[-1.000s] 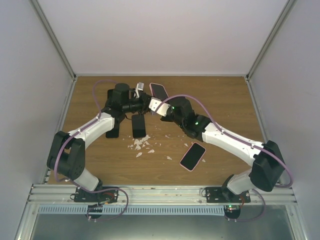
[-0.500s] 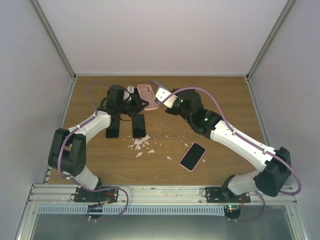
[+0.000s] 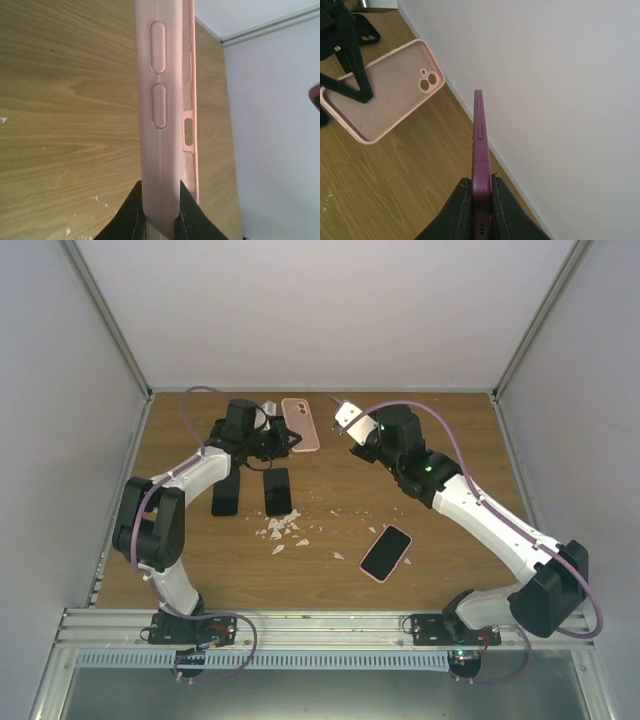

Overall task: Take the phone out of the phone case
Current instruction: Place the phone case at the center of the board.

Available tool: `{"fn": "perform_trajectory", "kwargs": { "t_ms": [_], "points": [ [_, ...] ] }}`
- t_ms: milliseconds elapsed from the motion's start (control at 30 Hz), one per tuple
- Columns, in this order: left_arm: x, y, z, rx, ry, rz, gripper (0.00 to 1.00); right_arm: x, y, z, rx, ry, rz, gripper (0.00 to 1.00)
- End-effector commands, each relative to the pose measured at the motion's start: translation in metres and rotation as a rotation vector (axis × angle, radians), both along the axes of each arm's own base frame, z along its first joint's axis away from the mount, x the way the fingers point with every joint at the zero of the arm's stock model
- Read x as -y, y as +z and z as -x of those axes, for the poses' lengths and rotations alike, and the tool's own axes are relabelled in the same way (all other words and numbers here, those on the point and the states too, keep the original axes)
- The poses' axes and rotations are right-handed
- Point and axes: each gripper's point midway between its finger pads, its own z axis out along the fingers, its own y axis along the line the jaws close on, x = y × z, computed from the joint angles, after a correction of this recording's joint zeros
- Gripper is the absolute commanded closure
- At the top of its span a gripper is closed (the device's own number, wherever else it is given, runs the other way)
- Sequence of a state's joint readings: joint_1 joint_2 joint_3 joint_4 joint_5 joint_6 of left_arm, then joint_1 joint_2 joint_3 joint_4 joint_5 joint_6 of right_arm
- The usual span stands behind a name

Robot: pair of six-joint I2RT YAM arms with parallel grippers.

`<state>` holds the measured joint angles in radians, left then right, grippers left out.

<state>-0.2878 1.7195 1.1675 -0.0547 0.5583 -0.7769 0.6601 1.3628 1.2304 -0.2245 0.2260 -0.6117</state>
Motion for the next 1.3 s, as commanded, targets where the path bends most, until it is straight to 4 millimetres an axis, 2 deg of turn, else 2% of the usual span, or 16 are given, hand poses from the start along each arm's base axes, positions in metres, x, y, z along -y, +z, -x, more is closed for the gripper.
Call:
{"fn": "perform_trajectory", "kwargs": {
  "t_ms": [0, 167, 300, 533, 767, 967, 1167, 1267],
  "points": [
    [0.013, 0.014, -0.023, 0.1, -0.044, -0.029, 1.0, 0.01, 0.042, 0.0, 0.073, -0.016, -0.102, 1.0],
    [0.025, 0.002, -0.043, 0.102, -0.077, -0.05, 1.0, 0.015, 0.037, -0.005, 0.06, -0.031, -0.102, 1.0],
    [0.034, -0.019, -0.057, 0.078, -0.094, -0.06, 1.0, 0.016, 0.034, -0.008, 0.057, -0.038, -0.092, 1.0],
    [0.051, -0.041, -0.081, 0.061, -0.12, -0.053, 1.0, 0.021, 0.028, -0.017, 0.032, -0.063, -0.103, 1.0],
    [0.062, -0.071, -0.093, 0.027, -0.129, -0.071, 1.0, 0.024, 0.024, -0.024, 0.007, -0.071, -0.115, 1.0],
    [0.064, -0.089, -0.099, 0.014, -0.12, -0.103, 1.0, 0.027, 0.02, -0.026, -0.005, -0.078, -0.119, 1.0],
    [0.063, -0.103, -0.109, 0.018, -0.109, -0.143, 0.97, 0.026, 0.016, -0.027, -0.021, -0.073, -0.125, 1.0],
    [0.062, -0.107, -0.111, 0.015, -0.104, -0.157, 0.86, 0.026, 0.016, -0.027, -0.021, -0.073, -0.123, 1.0]
  ]
}}
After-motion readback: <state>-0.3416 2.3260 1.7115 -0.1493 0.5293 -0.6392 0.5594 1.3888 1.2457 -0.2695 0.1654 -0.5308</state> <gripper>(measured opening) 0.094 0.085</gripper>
